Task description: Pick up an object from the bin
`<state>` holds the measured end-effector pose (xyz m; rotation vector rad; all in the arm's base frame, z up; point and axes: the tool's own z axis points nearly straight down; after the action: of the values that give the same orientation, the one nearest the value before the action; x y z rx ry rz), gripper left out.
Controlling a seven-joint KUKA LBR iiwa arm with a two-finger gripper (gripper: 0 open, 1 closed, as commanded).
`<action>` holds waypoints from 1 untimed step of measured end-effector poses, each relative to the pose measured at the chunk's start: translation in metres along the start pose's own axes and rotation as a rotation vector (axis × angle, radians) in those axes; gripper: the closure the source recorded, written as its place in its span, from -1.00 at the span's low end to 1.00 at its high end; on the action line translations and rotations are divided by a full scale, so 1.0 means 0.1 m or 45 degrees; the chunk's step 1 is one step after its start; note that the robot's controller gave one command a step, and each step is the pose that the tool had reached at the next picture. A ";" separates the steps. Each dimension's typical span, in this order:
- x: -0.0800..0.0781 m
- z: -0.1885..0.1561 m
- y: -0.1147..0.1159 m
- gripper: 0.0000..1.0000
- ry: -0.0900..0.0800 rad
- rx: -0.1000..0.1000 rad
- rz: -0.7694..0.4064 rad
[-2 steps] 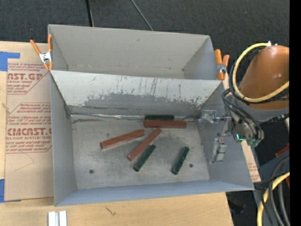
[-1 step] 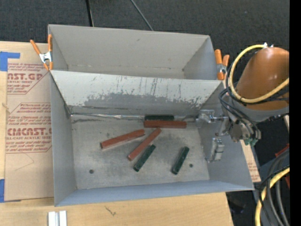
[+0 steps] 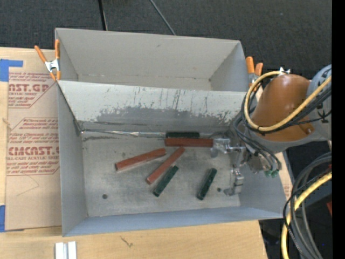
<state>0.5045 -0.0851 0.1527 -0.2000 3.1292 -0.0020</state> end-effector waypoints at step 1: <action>-0.20 0.83 0.13 1.00 0.008 -0.003 -0.124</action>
Offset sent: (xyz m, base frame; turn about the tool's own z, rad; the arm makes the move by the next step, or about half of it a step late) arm 0.0000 0.0000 0.0000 0.0000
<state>0.5227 -0.0702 0.0698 -0.3523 3.1220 0.0006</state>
